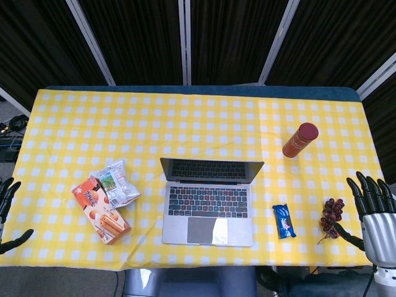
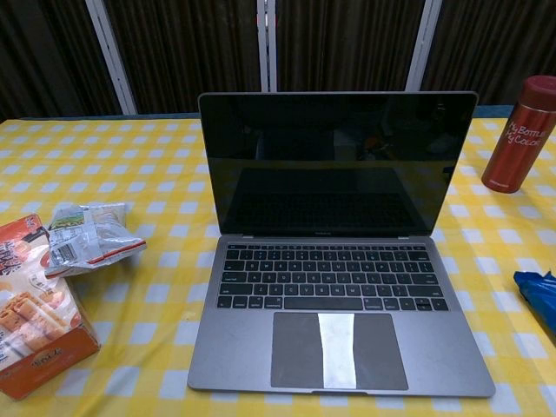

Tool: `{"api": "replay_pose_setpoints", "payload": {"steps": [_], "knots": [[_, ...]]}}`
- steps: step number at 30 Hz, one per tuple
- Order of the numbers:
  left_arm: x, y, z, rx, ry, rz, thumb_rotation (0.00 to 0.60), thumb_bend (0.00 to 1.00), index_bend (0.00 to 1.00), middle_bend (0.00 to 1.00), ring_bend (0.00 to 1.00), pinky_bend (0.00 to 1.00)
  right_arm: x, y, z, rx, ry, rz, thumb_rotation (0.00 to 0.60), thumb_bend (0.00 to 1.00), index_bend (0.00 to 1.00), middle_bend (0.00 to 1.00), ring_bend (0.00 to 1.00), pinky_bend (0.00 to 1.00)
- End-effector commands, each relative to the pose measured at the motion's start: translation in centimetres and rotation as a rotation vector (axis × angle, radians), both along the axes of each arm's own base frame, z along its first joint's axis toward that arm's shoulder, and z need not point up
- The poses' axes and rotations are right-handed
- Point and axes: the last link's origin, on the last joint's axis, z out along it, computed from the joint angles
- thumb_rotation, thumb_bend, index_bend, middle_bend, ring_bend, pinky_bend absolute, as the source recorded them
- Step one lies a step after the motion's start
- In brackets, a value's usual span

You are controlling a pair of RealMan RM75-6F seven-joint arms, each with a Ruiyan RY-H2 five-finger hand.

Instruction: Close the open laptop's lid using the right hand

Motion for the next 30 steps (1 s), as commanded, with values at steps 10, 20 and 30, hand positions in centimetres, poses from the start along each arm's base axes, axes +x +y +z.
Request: {"api": "replay_pose_setpoints", "payload": {"steps": [10,20,30], "knots": [[-0.3,0.4,0.1,0.004,0.000,0.027,0.600,0.00,0.00,0.00,0.00,0.00,0.1,-2.4,-0.6,0.072,-0.020,0.013,0.600,0.00,0.00,0.00,0.00,0.00],[-0.8,1.3,-0.3,0.007,0.028,0.059,0.600,0.00,0.00,0.00,0.00,0.00,4.5,-10.6,-0.6,0.403,-0.178,0.134,0.600,0.91,0.03,0.00,0.00,0.00],[-1.6,2.3,-1.1,-0.017,0.054,0.103,0.600,0.00,0.00,0.00,0.00,0.00,9.8,-16.2,-2.7,0.631,-0.245,0.111,0.600,1.00,0.06,0.09,0.00,0.02]]}}
